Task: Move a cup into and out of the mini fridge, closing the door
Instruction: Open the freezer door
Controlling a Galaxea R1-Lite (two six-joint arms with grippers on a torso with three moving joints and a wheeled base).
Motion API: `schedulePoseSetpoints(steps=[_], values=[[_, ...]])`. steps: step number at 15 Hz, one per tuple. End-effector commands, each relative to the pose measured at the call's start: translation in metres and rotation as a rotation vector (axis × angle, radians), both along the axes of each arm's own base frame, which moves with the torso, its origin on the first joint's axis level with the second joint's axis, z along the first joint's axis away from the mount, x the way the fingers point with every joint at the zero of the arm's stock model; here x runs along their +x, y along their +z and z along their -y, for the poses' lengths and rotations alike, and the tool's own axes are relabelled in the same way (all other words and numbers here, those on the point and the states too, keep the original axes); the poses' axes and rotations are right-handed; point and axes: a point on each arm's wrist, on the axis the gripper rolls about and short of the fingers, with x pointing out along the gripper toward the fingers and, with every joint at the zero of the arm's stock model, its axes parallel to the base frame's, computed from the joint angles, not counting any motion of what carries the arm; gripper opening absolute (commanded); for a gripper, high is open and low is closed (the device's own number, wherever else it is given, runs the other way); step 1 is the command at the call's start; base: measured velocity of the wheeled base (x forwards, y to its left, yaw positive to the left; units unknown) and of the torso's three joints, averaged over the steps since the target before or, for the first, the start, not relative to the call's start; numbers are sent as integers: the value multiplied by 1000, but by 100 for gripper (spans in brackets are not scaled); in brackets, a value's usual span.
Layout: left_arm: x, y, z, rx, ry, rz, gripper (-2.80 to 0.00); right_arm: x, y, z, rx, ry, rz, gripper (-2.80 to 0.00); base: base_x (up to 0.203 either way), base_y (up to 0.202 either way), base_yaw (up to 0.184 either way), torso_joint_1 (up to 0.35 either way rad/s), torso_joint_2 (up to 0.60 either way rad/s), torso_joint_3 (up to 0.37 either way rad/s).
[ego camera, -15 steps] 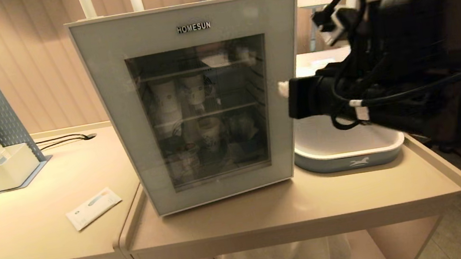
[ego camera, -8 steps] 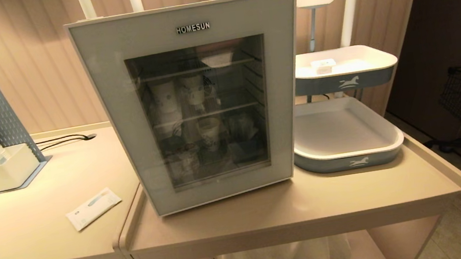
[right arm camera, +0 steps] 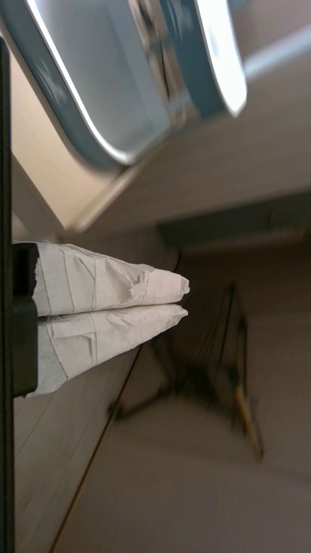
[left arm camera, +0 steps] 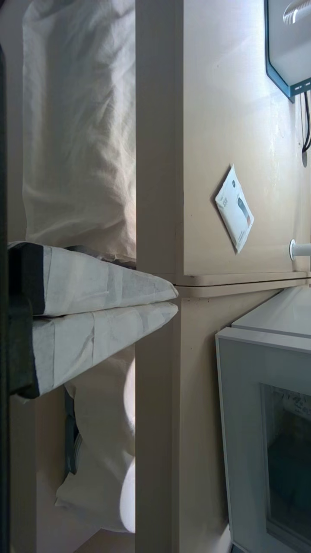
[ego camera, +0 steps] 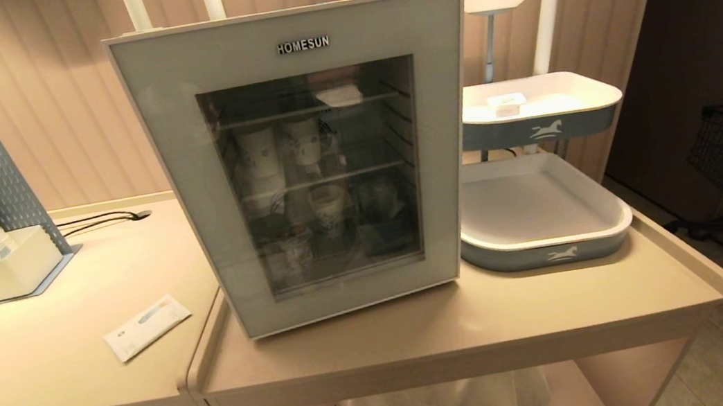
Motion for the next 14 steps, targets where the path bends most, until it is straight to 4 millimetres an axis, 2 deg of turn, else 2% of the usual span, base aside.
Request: schedulePoseSetpoints(steps=[1, 3, 4, 7, 9, 14], values=[[0, 0, 0, 0, 0, -3, -280, -39, -44, -5, -57, 239, 180, -280, 0, 0, 0, 0, 0, 0], [0, 0, 0, 0, 0, -3, -280, -36, -79, -9, -47, 443, 136, -280, 0, 0, 0, 0, 0, 0], [0, 0, 0, 0, 1, -3, -280, -31, -96, -10, 1, 525, 27, -280, 0, 0, 0, 0, 0, 0], [0, 0, 0, 0, 0, -3, -280, -28, -120, -13, 42, 649, -213, -280, 0, 0, 0, 0, 0, 0], [0, 0, 0, 1, 0, -3, -280, -29, -121, -14, -25, 664, -272, -280, 0, 0, 0, 0, 0, 0], [0, 0, 0, 1, 0, -3, -280, -29, -121, -14, -20, 662, -272, -280, 0, 0, 0, 0, 0, 0]])
